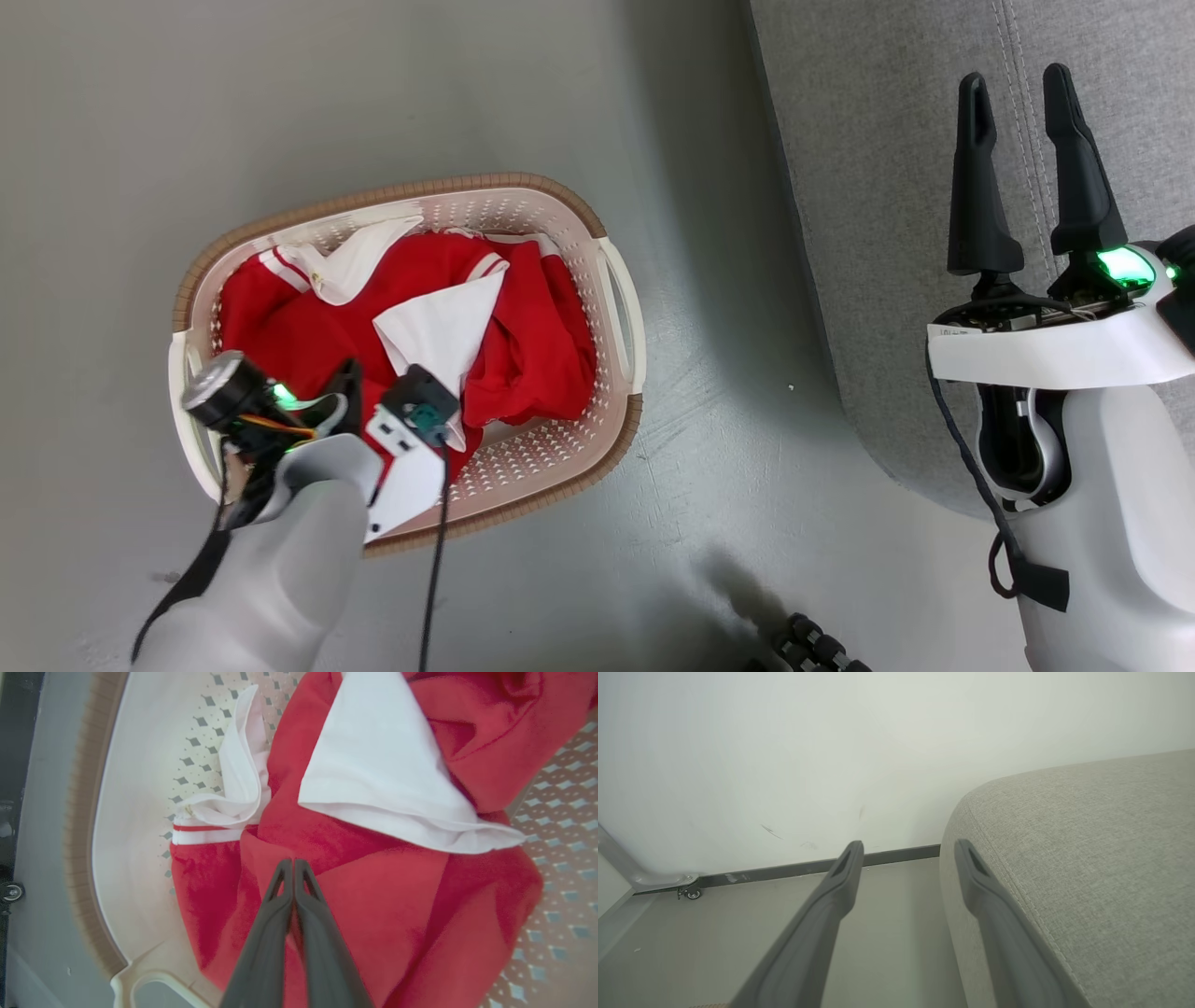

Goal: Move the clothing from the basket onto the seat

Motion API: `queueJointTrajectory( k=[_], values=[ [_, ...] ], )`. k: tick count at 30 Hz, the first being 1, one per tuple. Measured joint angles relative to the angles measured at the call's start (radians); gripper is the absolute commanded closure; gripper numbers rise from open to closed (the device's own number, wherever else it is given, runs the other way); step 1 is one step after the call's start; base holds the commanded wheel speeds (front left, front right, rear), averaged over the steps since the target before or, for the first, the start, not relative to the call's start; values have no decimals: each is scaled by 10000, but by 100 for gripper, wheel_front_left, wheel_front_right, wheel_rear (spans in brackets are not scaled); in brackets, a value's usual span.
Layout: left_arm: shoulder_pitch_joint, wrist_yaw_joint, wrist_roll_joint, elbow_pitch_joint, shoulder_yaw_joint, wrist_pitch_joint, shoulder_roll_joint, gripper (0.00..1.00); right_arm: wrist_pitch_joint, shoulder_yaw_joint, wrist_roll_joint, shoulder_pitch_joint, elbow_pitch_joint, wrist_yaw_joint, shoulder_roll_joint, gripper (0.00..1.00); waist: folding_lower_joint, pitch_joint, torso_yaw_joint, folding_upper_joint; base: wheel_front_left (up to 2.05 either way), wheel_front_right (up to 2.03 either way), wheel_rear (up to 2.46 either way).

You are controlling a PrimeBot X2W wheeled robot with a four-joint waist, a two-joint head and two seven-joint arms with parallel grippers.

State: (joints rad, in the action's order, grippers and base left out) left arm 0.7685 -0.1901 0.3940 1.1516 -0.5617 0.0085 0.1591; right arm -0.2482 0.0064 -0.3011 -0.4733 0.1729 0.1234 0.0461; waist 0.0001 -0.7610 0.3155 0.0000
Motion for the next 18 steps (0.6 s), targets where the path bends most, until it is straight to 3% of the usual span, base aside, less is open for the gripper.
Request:
queueJointTrajectory(
  k=[4,18],
  values=[
    [68,-71,79,-71,-123,42,-368,100,0,-27,0,-14,63,0,0,0,0,107,-76,0,0,0,0],
    [74,-226,-176,-562,-25,-637,-667,100,-10,-190,13,21,270,0,2,0,0,580,-463,0,0,0,0]
  ],
)
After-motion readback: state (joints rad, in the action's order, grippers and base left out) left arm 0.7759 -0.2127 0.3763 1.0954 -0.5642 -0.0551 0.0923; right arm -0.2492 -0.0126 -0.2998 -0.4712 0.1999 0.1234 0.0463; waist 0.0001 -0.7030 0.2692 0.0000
